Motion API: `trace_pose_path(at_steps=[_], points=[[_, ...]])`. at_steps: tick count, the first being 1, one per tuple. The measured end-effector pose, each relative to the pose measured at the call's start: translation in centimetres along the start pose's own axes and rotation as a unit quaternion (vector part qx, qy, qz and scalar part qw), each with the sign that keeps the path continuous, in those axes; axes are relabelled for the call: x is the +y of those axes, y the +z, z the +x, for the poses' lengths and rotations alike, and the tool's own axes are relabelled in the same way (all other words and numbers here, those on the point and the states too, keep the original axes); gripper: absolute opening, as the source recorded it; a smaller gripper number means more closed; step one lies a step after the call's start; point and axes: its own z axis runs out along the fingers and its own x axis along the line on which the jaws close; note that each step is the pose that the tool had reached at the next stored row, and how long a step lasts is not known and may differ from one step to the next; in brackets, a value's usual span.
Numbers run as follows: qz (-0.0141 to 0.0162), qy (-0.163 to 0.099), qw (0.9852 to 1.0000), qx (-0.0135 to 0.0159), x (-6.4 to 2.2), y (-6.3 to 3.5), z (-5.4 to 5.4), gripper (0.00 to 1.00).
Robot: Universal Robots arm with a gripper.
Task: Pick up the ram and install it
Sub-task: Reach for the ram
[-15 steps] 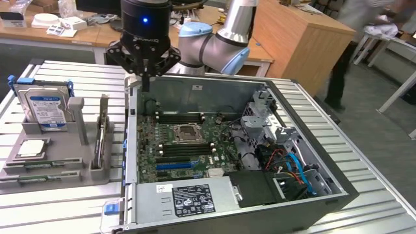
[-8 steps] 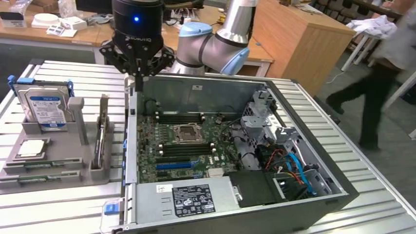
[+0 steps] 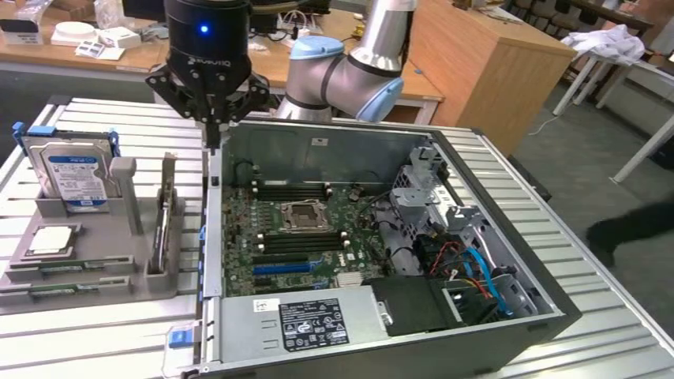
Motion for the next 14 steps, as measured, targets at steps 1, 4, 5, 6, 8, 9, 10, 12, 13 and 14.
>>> trace_pose_path(at_steps=[1, 4, 5, 6, 8, 9, 10, 12, 13, 14], points=[[0.0000, 0.000, 1.0000, 0.0000, -0.01, 0.00, 0.2, 0.10], [0.0001, 0.000, 1.0000, 0.0002, -0.04, 0.00, 0.6, 0.10], [0.0000, 0.000, 1.0000, 0.0001, -0.06, 0.01, 0.8, 0.10], [0.0001, 0.000, 1.0000, 0.0002, -0.07, 0.01, 0.9, 0.10], [0.0000, 0.000, 1.0000, 0.0002, -0.09, 0.02, 1.2, 0.10], [0.0000, 0.000, 1.0000, 0.0002, -0.10, 0.03, 1.4, 0.10], [0.0000, 0.000, 1.0000, 0.0003, -0.11, 0.03, 1.5, 0.10], [0.0000, 0.000, 1.0000, 0.0003, -0.13, 0.04, 1.9, 0.10], [0.0000, 0.000, 1.0000, 0.0004, -0.14, 0.05, 2.0, 0.10], [0.0000, 0.000, 1.0000, 0.0003, -0.16, 0.05, 2.2, 0.10]])
